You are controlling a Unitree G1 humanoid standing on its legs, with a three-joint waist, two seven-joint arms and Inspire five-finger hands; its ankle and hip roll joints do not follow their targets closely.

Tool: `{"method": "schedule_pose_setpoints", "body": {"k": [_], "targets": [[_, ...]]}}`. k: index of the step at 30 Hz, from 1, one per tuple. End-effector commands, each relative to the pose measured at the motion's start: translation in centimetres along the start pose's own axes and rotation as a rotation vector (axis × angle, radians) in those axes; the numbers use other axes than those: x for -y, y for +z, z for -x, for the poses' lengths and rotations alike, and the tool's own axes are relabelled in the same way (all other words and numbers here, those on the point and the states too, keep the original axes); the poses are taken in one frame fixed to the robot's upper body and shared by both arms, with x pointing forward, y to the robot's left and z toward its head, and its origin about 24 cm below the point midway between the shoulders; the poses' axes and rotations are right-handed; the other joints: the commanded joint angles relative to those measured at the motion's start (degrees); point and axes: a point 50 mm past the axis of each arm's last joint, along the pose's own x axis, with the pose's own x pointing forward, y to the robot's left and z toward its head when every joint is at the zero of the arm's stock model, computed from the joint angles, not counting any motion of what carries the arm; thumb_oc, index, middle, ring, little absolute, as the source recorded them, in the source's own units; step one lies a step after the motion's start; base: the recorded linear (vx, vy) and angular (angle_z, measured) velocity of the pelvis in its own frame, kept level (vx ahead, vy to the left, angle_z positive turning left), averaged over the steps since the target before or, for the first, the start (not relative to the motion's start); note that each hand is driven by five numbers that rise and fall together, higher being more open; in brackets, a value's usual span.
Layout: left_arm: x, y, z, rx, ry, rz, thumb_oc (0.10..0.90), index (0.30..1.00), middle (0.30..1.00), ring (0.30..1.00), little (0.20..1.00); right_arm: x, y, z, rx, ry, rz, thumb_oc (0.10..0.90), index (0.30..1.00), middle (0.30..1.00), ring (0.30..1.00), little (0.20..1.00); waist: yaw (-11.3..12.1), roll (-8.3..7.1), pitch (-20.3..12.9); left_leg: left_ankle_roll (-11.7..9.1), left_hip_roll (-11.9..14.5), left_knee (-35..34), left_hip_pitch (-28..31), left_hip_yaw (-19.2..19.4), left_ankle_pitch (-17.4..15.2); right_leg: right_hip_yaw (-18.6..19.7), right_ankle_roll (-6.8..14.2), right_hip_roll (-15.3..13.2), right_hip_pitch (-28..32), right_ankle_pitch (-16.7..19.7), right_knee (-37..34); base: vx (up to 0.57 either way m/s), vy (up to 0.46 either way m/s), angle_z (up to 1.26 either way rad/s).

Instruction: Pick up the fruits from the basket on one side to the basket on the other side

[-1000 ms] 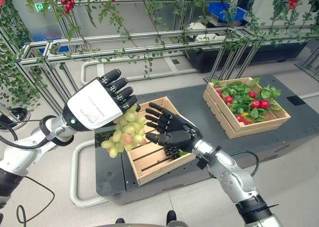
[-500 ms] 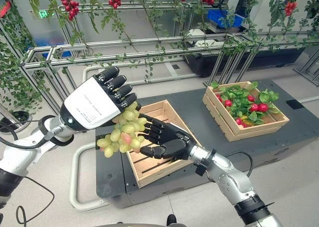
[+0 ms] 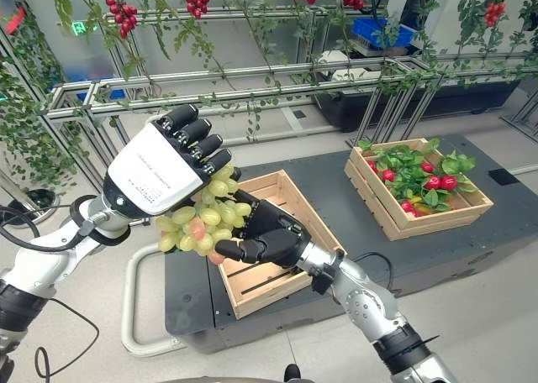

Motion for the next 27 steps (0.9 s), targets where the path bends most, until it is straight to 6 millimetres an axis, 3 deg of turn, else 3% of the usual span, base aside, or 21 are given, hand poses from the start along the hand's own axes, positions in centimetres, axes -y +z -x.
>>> {"method": "schedule_pose_setpoints", "body": {"k": [1, 20, 21, 23, 27], "targets": [[-1.7, -3.4, -4.1, -0.154, 0.232, -0.074, 0.4, 0.3, 0.3, 0.3, 0.3, -4.4, 3.1, -4.0, 0.25, 0.249, -0.021, 0.8, 0.9, 0.9, 0.9, 0.9, 0.38, -1.07, -4.35, 1.16, -0.39, 0.09, -0.68, -0.72, -2.99, 0.12, 1.47, -2.42, 1.63, -1.87, 0.09, 0.0, 0.0, 0.0], [-1.1, -1.8, -5.0, -0.194, 0.255, 0.007, 0.4, 0.3, 0.3, 0.3, 0.3, -6.9, -0.1, -6.3, 0.164, 0.364, -0.27, 0.8, 0.9, 0.9, 0.9, 0.9, 0.93, -1.34, -4.15, 1.35, -0.4, 0.09, -0.99, -0.91, -2.92, -0.04, 1.29, -2.65, 1.46, -1.89, 0.09, 0.0, 0.0, 0.0], [-1.2, -1.7, -5.2, -0.185, 0.258, 0.008, 0.4, 0.3, 0.3, 0.3, 0.3, -6.9, -0.3, -6.4, 0.159, 0.368, -0.274, 0.573, 0.559, 0.559, 0.559, 0.559, 0.98, -1.38, -4.13, 1.38, -0.43, 0.09, -1.02, -0.99, -2.92, -0.03, 1.28, -2.65, 1.45, -1.9, 0.09, 0.0, 0.0, 0.0], [-1.2, -1.6, -5.3, -0.167, 0.259, 0.008, 0.4, 0.3, 0.3, 0.3, 0.3, -6.9, -0.4, -6.3, 0.154, 0.375, -0.278, 0.4, 0.3, 0.3, 0.3, 0.3, 0.93, -1.4, -4.15, 1.34, -0.42, 0.09, -1.06, -1.04, -2.86, -0.03, 1.27, -2.63, 1.43, -1.9, 0.09, 0.0, 0.0, 0.0], [-1.2, -1.2, -5.4, -0.115, 0.262, 0.003, 0.4, 0.3, 0.3, 0.3, 0.3, -6.7, -0.6, -6.2, 0.132, 0.361, -0.283, 0.4, 0.3, 0.3, 0.3, 0.3, 0.91, -1.37, -4.21, 1.37, -0.46, 0.09, -0.98, -1.07, -2.85, -0.06, 1.29, -2.61, 1.46, -1.86, 0.09, 0.0, 0.0, 0.0]]}}
